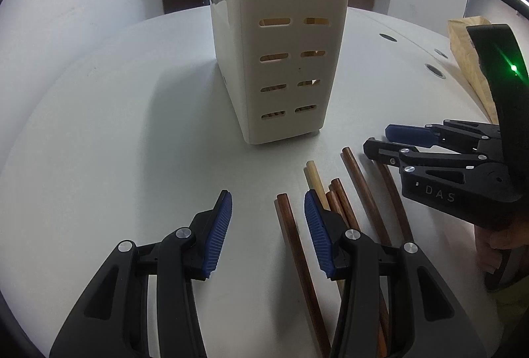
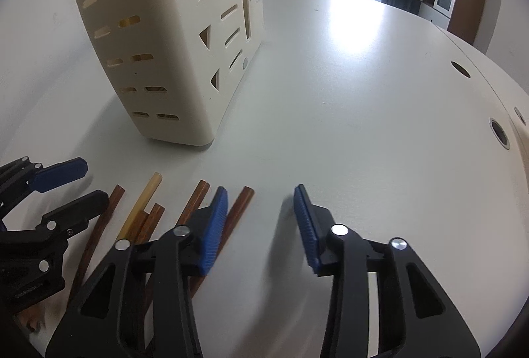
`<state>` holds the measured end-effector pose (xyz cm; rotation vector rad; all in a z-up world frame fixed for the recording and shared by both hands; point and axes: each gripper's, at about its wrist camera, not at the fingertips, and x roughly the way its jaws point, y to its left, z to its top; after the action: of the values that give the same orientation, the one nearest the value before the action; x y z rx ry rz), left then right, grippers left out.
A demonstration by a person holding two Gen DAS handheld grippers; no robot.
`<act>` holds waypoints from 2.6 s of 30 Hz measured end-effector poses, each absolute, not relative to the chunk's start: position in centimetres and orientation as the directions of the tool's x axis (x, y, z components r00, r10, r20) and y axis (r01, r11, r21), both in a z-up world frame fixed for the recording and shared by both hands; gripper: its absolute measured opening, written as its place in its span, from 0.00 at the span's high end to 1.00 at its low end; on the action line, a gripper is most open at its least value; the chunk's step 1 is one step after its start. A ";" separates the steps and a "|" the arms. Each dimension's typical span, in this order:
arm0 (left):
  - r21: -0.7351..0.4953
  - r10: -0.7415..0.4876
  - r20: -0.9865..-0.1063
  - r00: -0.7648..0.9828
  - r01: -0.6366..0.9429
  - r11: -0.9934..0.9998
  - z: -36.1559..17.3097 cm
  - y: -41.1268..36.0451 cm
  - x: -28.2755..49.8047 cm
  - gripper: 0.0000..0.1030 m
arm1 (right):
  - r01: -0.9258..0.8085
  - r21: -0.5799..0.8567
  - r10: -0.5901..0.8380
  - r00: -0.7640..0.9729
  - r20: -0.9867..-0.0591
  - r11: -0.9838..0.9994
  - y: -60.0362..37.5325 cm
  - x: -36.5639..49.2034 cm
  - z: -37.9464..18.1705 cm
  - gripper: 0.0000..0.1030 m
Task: Organize utensils
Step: 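Close the right gripper on a dark brown chopstick while the left gripper closes on another, then lift both held chopsticks and carry them over the caddy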
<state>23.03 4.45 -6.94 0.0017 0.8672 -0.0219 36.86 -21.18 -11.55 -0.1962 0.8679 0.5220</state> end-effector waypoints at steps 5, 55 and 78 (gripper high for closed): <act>0.002 -0.021 -0.780 0.625 0.037 0.999 -7.5 3.7 23.6 0.64 | -0.523 0.032 0.353 0.528 -0.772 0.852 -21.1 36.4 -11.7 0.74; -0.056 -0.071 -0.516 0.853 0.049 0.997 4.3 4.5 17.4 0.93 | -0.590 0.161 0.583 0.647 -0.491 0.791 -26.2 29.0 1.0 0.92; -0.063 -0.061 -0.330 0.942 0.043 0.997 10.4 4.2 11.8 0.93 | -0.648 0.124 0.650 0.695 -0.308 0.752 -28.3 24.1 6.7 0.92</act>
<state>11.82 4.19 10.38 -0.0550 0.3380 -0.0532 24.15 -28.32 6.67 0.0062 0.3456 0.7238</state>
